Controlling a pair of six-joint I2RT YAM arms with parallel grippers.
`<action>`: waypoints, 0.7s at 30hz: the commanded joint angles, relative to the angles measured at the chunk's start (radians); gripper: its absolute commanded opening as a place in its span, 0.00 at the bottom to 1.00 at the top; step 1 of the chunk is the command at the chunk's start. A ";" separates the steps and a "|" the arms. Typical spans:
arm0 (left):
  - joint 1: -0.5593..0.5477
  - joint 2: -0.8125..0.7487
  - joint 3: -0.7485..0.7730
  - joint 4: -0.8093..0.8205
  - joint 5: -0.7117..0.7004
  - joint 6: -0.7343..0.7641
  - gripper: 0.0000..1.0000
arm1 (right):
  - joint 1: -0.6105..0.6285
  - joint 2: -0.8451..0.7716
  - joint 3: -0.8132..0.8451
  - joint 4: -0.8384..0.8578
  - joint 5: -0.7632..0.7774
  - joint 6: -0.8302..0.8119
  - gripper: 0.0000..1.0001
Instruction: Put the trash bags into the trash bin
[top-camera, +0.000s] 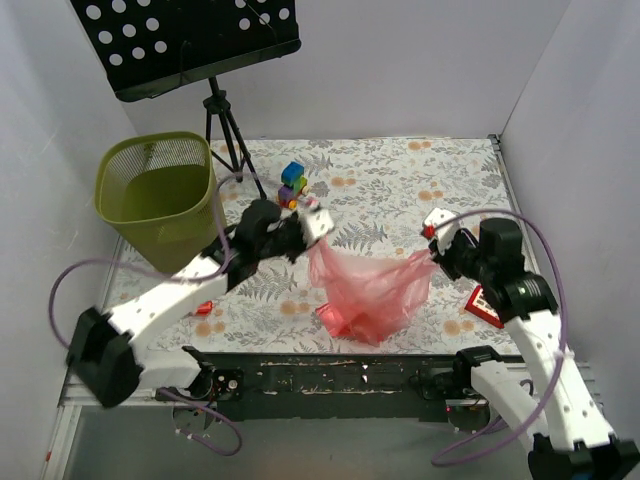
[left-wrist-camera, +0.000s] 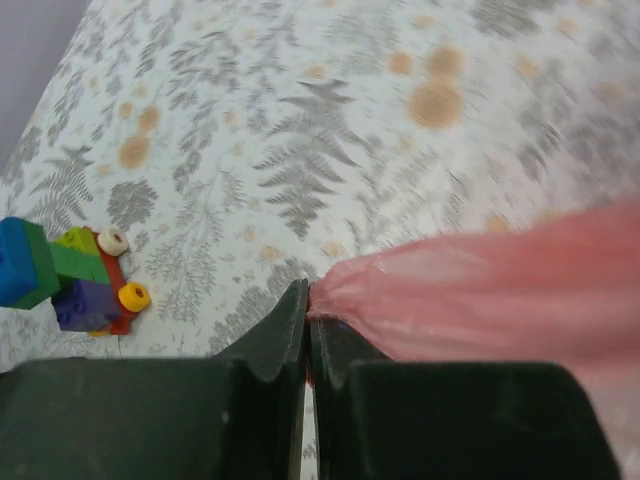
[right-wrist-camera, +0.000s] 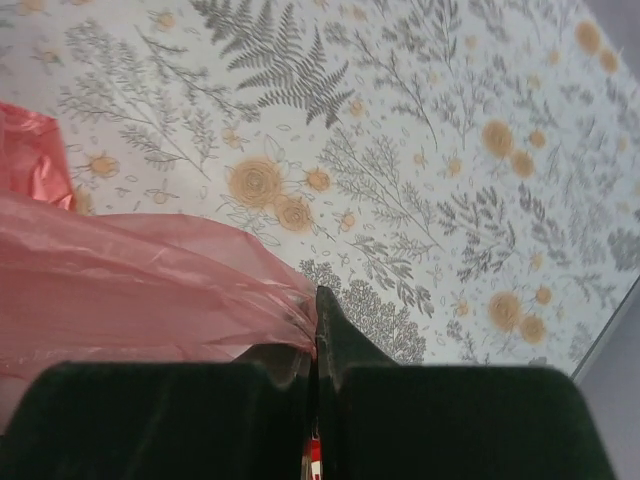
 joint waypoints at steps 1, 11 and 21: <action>0.053 0.414 0.453 -0.263 -0.333 -0.506 0.00 | -0.005 0.273 0.084 0.233 0.216 0.255 0.01; 0.094 1.075 1.789 -0.005 -0.427 -0.391 0.00 | -0.059 1.209 1.639 0.278 0.403 0.273 0.01; 0.033 0.968 1.614 1.059 -0.125 0.260 0.00 | -0.011 0.882 1.233 1.286 0.403 -0.063 0.01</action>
